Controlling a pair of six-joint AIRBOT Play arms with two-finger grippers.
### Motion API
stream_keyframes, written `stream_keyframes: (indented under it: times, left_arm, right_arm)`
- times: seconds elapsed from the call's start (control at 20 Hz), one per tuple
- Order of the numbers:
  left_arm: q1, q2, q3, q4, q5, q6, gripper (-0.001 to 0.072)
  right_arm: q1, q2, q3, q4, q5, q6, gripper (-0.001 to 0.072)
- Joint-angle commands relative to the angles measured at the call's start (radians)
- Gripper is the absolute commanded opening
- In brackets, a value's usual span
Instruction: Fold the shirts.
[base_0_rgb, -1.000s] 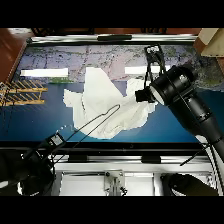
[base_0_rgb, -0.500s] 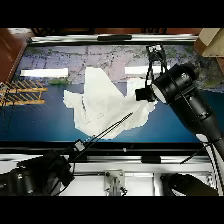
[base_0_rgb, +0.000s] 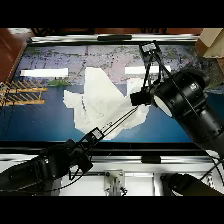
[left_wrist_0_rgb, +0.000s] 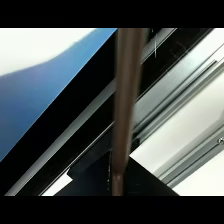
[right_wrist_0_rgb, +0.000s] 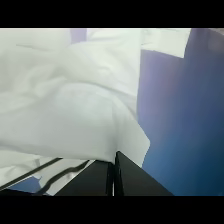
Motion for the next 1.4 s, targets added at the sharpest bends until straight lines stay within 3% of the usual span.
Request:
stream_keyframes:
  times: [0.0, 0.15, 0.4, 0.6, 0.9, 1.1, 1.35]
  left_arm:
    - [-0.013, 0.01, 0.011, -0.015, -0.084, 0.087, 0.0035]
    - [-0.033, 0.096, 0.011, -0.057, -0.147, 0.084, 0.0036]
    - [0.034, 0.052, 0.011, -0.084, -0.049, 0.082, 0.0035]
    - [0.179, 0.002, 0.012, -0.118, 0.126, 0.044, 0.0036]
    - [0.288, 0.029, 0.013, -0.146, 0.017, 0.071, 0.0035]
    - [0.287, -0.028, 0.021, -0.236, 0.106, 0.039, 0.0036]
    - [0.286, -0.137, 0.109, -0.262, 0.2, 0.072, 0.0036]
  right_arm:
    - [0.015, 0.026, 0.001, -0.062, -0.001, -0.022, 0.0057]
    - [0.017, 0.036, 0.001, -0.032, -0.003, -0.057, 0.0057]
    - [0.017, 0.079, 0.001, 0.114, -0.142, -0.082, 0.0056]
    - [0.017, 0.109, 0.001, 0.199, -0.154, -0.129, 0.0056]
    - [0.016, 0.117, 0.001, 0.14, -0.165, -0.135, 0.0056]
    - [0.041, 0.115, 0.001, 0.219, -0.234, -0.185, 0.0056]
    - [0.127, 0.076, 0.001, 0.211, -0.255, -0.197, 0.0056]
